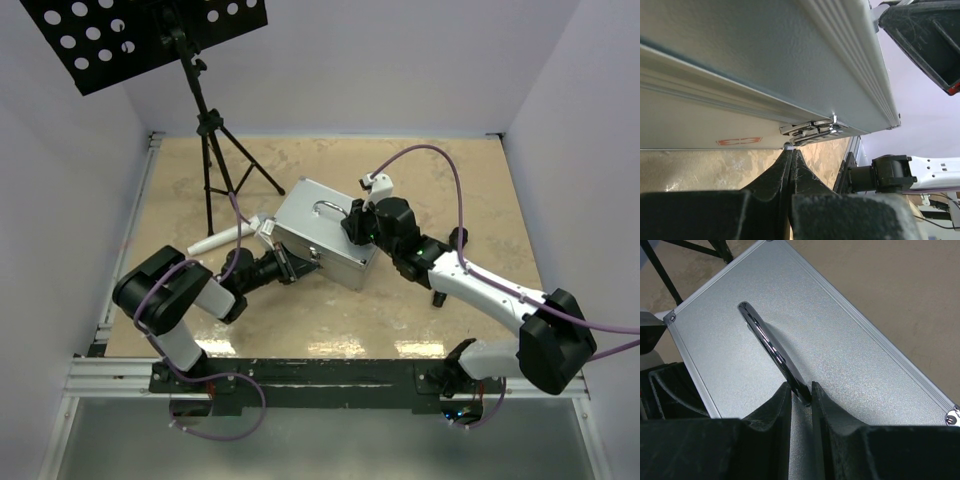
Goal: Organize the medicine kit
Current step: Close the medicine box at the center of the board.
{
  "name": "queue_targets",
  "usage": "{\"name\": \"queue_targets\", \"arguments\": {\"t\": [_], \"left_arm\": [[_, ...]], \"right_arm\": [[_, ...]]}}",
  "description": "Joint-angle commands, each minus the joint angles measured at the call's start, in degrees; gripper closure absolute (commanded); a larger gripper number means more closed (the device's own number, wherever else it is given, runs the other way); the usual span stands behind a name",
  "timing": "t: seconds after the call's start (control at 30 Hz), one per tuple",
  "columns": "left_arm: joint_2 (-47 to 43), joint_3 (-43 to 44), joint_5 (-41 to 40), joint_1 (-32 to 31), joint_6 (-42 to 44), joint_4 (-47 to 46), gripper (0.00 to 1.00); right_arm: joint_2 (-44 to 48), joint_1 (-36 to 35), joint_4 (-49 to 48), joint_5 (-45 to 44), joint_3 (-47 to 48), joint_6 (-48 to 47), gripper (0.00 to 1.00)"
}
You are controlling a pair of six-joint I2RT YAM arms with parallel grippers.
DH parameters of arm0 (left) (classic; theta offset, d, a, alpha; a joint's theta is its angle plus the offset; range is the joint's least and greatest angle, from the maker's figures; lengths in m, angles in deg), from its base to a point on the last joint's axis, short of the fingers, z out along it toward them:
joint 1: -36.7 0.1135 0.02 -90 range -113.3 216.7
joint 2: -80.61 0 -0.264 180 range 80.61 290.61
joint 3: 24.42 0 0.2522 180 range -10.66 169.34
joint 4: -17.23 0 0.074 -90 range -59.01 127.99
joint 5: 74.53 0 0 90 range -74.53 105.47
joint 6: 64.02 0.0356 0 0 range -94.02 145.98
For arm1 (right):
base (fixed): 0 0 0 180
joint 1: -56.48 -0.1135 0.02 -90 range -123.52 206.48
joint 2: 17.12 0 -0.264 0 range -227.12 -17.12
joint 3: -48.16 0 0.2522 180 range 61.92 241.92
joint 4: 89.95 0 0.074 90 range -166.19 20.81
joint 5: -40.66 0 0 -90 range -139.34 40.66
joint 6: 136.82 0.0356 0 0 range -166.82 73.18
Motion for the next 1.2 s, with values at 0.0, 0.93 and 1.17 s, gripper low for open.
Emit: {"name": "queue_targets", "arguments": {"t": [0.0, 0.93, 1.17], "left_arm": [[0.5, 2.1, -1.5, 0.3, 1.1, -35.7, 1.0], [4.2, 5.1, -0.1, 3.2, -1.0, -35.7, 1.0], [-3.0, -4.0, -3.2, 3.9, 2.9, -34.0, 1.0]], "right_arm": [[-0.8, -0.3, 4.0, 1.0, -2.2, 1.1, 0.85], [-1.9, -0.3, 4.5, 1.4, -3.7, 2.5, 0.83], [2.7, -0.3, 7.9, -2.9, -1.1, 4.4, 0.54]]}}
